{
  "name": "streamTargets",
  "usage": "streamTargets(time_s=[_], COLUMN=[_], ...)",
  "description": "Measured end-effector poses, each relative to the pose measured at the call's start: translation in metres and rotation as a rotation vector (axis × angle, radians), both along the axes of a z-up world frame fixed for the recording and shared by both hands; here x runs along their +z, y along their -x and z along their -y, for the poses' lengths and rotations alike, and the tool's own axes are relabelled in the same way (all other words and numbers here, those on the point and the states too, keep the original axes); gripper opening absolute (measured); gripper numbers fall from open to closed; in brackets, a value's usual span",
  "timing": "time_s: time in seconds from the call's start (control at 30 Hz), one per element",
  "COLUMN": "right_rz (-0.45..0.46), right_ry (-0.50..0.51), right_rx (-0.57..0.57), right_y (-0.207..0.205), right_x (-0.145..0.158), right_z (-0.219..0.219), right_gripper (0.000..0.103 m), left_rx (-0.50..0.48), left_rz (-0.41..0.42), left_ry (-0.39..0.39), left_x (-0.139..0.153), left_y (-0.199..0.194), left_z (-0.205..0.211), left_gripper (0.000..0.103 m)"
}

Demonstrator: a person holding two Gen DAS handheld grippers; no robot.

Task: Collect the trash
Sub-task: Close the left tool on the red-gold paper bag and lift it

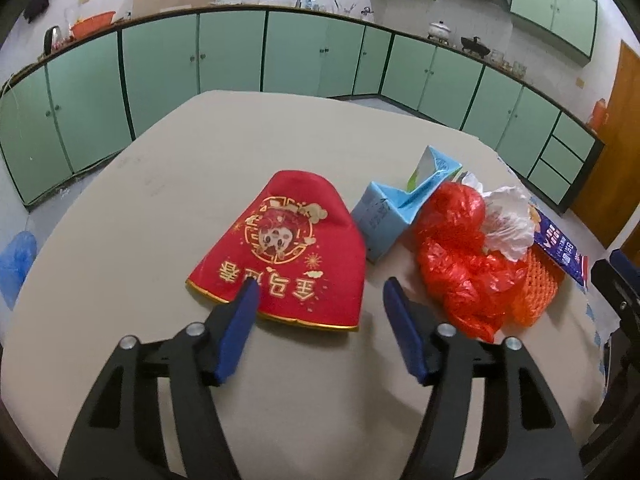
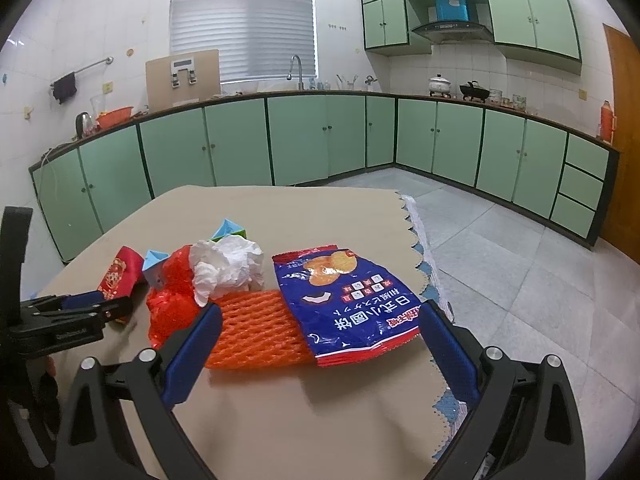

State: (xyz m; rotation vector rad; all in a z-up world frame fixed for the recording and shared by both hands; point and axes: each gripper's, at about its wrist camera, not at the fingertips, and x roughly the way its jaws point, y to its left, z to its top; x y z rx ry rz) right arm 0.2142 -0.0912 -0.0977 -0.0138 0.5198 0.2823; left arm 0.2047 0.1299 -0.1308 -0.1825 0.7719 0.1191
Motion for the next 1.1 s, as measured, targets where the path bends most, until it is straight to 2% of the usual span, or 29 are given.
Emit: streamTargets(time_s=[0.3,0.47,0.8,0.87,0.9,0.97,1.0,1.03,1.07,1.1], right_rz=[0.003,0.008,0.011,0.008,0.006,0.003,0.002,0.003,0.004,0.006], right_ry=[0.004,0.009,0.020,0.019,0.018,0.018,0.016,0.015,0.016,0.016], right_rx=[0.003,0.009,0.012,0.007,0.005,0.000,-0.002,-0.002,-0.003,-0.003], right_y=[0.000,0.001,0.002,0.002,0.003,0.003,0.003,0.003,0.004,0.004], right_x=[0.001,0.001,0.000,-0.001,-0.002,-0.003,-0.004,-0.004,-0.003,-0.003], right_z=[-0.001,-0.003,-0.008,-0.008,-0.008,-0.008,-0.008,-0.008,-0.008,-0.009], right_gripper=[0.096,0.096,0.096,0.096,0.096,0.096,0.096,0.096,0.096,0.096], left_rx=[0.057,0.096,0.045,0.030,0.025,0.012,0.003,0.000,-0.004,-0.007], left_rz=[0.040,-0.011,-0.047,-0.040,-0.036,-0.026,-0.022,-0.021,-0.015,-0.002], left_ry=[0.004,0.036,0.106,0.103,0.108,0.117,0.123,0.118,0.110,0.111], left_x=[0.019,0.009,-0.005,-0.006,-0.005,-0.005,-0.004,-0.003,-0.003,-0.002], left_y=[0.012,0.008,-0.001,-0.002,-0.003,-0.006,-0.007,-0.009,-0.010,-0.010], left_z=[-0.015,-0.035,-0.043,-0.037,-0.035,-0.028,-0.025,-0.020,-0.016,-0.014], left_gripper=[0.079,0.080,0.085,0.080,0.074,0.057,0.043,0.035,0.033,0.026])
